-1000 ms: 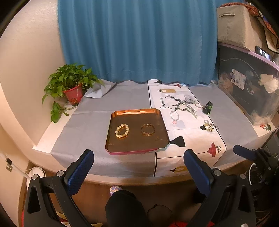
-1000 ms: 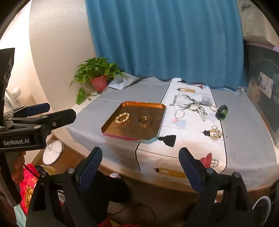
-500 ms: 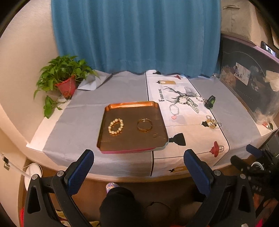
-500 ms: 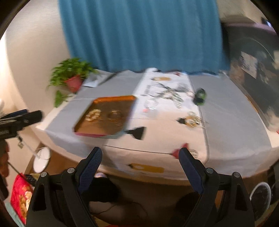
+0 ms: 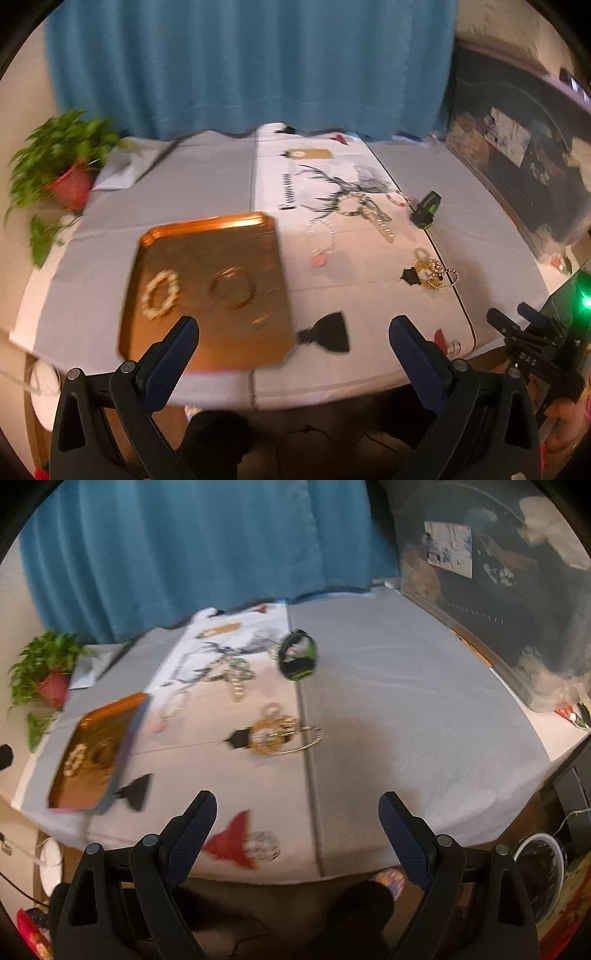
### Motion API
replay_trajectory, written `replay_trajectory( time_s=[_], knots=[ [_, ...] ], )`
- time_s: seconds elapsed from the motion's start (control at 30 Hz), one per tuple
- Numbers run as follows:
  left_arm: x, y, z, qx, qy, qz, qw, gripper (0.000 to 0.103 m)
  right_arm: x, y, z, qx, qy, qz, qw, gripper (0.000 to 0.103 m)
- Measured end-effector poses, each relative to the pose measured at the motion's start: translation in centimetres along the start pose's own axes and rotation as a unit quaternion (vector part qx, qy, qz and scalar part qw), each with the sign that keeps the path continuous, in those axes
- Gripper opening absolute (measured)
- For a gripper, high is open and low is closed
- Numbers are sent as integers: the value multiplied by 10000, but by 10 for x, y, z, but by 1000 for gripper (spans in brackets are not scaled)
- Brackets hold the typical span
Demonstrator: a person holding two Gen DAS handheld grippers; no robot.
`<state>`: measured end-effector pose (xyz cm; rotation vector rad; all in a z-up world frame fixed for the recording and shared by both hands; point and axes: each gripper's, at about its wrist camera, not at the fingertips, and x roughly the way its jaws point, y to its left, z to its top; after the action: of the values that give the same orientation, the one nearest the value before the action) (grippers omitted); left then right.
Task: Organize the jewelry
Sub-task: 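Grasp the crystal bead bracelet with the left tool while the right tool grasps a chain bracelet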
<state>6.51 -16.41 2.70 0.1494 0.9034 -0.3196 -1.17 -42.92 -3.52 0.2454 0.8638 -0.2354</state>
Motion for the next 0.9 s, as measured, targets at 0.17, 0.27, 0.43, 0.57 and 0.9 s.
replay_trajectory(
  time_s=[0.17,0.27,0.43,0.57,0.9],
  knots=[
    [51,-33,24,333,144,74,9993,102,57,-22,23,23,136,-246,9996,89],
    [79,-50,34,399,208,-30,9990,102,88,-30,37,-54,235,-320,9992,89],
    [123,-87,50,700,200,-247,9970,102,134,-35,48,-439,502,-471,9967,91],
    [158,-126,61,1054,391,-457,9926,102,136,-40,50,-1035,82,-626,9926,91],
    [212,-176,58,1154,1048,-832,9843,99,129,-104,48,-404,-56,-690,9968,96]
  ],
)
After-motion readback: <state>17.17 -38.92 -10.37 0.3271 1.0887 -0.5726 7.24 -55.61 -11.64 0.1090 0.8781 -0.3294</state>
